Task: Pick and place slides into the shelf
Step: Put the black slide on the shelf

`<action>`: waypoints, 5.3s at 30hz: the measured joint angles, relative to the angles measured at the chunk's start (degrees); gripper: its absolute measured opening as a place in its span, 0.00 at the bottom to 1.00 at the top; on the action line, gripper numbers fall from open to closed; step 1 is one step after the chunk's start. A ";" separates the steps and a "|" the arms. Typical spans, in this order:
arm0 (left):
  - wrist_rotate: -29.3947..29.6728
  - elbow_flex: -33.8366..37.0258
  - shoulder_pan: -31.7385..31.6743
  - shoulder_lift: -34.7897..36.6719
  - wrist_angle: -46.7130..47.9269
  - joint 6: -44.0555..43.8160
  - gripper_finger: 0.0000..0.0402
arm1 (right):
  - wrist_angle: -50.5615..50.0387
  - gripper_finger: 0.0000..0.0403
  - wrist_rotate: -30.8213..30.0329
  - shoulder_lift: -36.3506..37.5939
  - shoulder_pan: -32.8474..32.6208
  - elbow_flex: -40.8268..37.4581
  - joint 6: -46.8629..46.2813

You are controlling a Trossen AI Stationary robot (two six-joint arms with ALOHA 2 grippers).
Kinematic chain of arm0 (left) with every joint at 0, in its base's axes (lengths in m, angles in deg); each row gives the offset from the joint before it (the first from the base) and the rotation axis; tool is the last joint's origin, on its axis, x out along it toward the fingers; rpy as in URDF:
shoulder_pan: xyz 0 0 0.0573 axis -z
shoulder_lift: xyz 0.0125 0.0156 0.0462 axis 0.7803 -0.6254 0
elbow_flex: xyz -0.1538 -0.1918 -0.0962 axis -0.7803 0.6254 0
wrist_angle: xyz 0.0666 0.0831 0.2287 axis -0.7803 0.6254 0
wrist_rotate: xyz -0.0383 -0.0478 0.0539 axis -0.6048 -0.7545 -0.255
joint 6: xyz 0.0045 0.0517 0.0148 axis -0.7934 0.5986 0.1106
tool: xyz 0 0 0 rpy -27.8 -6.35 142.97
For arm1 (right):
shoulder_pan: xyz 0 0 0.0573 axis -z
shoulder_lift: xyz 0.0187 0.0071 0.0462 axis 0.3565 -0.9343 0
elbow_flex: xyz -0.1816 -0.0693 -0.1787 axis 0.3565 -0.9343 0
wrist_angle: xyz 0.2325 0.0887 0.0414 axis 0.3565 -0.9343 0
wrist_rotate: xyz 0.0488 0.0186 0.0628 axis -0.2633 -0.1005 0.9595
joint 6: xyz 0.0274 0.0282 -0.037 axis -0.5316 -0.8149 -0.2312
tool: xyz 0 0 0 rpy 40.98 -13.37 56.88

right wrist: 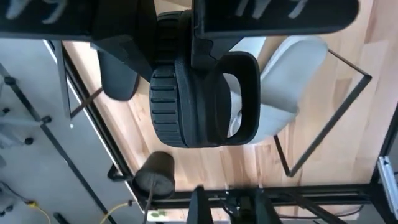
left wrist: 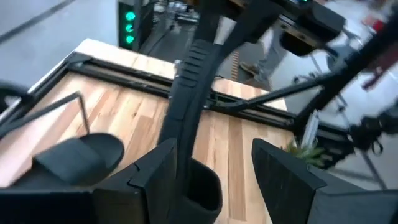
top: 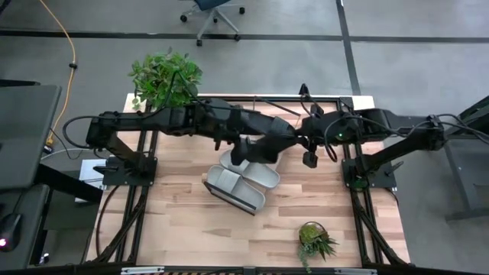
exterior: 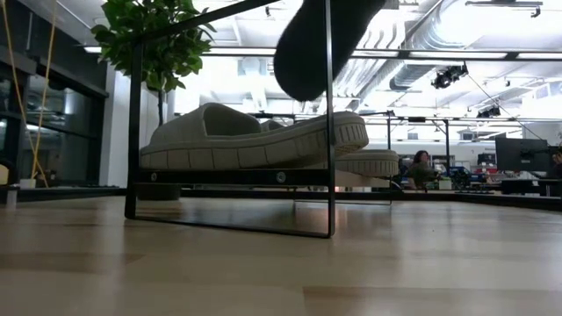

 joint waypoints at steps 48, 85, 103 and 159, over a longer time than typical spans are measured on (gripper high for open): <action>1.64 -3.00 -0.04 -1.77 4.94 3.31 0.14 | 3.99 0.12 1.17 -9.91 0.00 9.86 7.08; 17.82 -3.23 -0.07 -1.70 -44.91 -14.18 0.15 | 66.59 0.41 -17.52 28.17 -11.69 -38.97 -1.35; 18.77 -3.16 -0.04 -3.55 -53.57 -14.77 0.15 | 96.24 0.57 -7.44 19.18 -7.77 -43.91 -3.80; 8.58 -3.16 -4.11 0.78 -16.83 -11.69 0.50 | 83.74 0.03 -21.45 32.14 -9.41 -43.71 -8.76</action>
